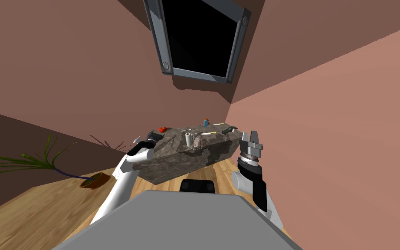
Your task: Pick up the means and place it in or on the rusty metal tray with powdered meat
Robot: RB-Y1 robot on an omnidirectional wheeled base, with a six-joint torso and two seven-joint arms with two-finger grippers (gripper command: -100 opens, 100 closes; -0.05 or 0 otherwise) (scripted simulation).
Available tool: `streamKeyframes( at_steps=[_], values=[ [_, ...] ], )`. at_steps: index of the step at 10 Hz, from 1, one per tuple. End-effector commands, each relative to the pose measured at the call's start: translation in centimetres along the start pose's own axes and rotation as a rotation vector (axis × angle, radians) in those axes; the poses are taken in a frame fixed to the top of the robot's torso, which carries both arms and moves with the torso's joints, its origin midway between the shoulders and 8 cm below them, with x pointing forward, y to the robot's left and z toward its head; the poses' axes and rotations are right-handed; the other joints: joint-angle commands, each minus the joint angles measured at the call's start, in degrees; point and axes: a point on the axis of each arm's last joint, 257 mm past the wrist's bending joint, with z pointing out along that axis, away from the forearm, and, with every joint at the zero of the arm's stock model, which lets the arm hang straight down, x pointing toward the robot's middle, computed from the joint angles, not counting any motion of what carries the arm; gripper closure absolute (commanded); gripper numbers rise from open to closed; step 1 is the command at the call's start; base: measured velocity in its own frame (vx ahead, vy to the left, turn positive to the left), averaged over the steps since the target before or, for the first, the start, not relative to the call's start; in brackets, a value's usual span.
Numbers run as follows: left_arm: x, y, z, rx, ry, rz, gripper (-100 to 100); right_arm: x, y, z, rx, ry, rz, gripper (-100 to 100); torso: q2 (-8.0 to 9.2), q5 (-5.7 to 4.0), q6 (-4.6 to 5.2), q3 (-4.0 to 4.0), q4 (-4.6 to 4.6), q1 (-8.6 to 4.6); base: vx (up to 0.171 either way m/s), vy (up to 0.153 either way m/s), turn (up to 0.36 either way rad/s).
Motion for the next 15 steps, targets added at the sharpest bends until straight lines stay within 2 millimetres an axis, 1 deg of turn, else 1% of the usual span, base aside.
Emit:
streamKeyframes(
  at_steps=[1,2,3,4,5,6,7,8,9,10,11,13,14,15],
  values=[
    [-1.2,0.2,0.2,-0.018,-0.042,-0.039,-100,0.0,0.0,0.0,0.000,0.000,0.000,0,0.00,0.00,0.00,0.00,0.00,0.00,0.018,-0.040,-0.041],
    [-2.6,0.0,0.6,-0.022,-0.082,-0.090,-100,0.0,0.0,0.0,0.000,0.000,0.000,0,0.00,0.00,-0.02,0.00,0.00,0.02,0.023,-0.049,-0.086],
    [-3.0,0.3,0.6,-0.033,-0.099,-0.097,-100,0.0,0.0,0.0,0.000,0.000,0.000,0,-0.01,0.00,0.00,-0.01,0.00,-0.01,0.024,-0.033,-0.037],
    [-4.5,0.2,0.9,-0.038,-0.141,-0.150,-100,0.0,0.0,0.0,0.000,0.000,0.000,0,-0.01,0.00,-0.03,0.00,0.00,0.04,0.034,-0.032,-0.069],
    [-4.8,0.4,0.8,-0.046,-0.155,-0.154,-100,0.0,0.0,0.0,0.000,0.000,0.000,0,-0.04,0.01,-0.01,-0.03,-0.01,0.06,0.027,-0.028,-0.048],
    [-6.2,0.4,1.1,-0.049,-0.197,-0.208,-100,0.0,0.0,0.0,0.000,0.000,0.000,0,-0.03,0.01,-0.02,-0.02,-0.01,0.07,0.030,-0.033,-0.080],
    [-6.5,0.6,1.0,-0.057,-0.211,-0.210,-100,0.0,0.0,0.0,0.000,0.000,0.000,0,-0.03,0.01,-0.01,-0.02,-0.01,0.06,0.024,-0.026,-0.033],
    [-8.1,0.7,1.0,-0.064,-0.260,-0.263,-100,0.0,0.0,0.0,0.000,0.000,0.000,0,-0.01,0.01,-0.03,-0.01,-0.01,0.07,0.032,-0.031,-0.080],
    [-8.2,0.8,1.0,-0.067,-0.266,-0.263,-100,0.0,0.0,0.0,0.000,0.000,0.000,0,-0.04,0.02,-0.01,-0.02,-0.01,0.07,0.025,-0.024,-0.035],
    [-9.7,1.0,1.0,-0.071,-0.312,-0.315,-100,0.0,0.0,0.0,0.000,0.000,0.000,0,-0.01,0.01,-0.03,-0.01,-0.01,0.08,0.026,-0.026,-0.071],
    [-9.8,1.1,0.9,-0.075,-0.319,-0.315,-100,0.0,0.0,0.0,0.000,0.000,0.000,0,-0.01,0.01,-0.01,-0.01,0.00,0.08,0.026,-0.017,-0.036],
    [-12.7,1.6,0.7,-0.082,-0.412,-0.407,-100,0.0,0.0,0.0,0.000,0.000,0.000,0,-0.03,0.02,-0.02,-0.02,-0.01,0.11,0.043,-0.019,-0.078],
    [-12.9,1.8,0.5,-0.088,-0.423,-0.410,-100,0.0,0.0,0.0,0.000,0.000,0.000,0,-0.10,0.02,-0.02,-0.06,-0.02,0.11,0.040,-0.014,-0.051],
    [-14.3,2.2,0.2,-0.092,-0.471,-0.453,-100,0.0,0.0,0.0,0.000,0.000,0.000,0,-0.07,0.02,-0.03,-0.05,-0.02,0.12,0.028,-0.010,-0.066]
  ],
)
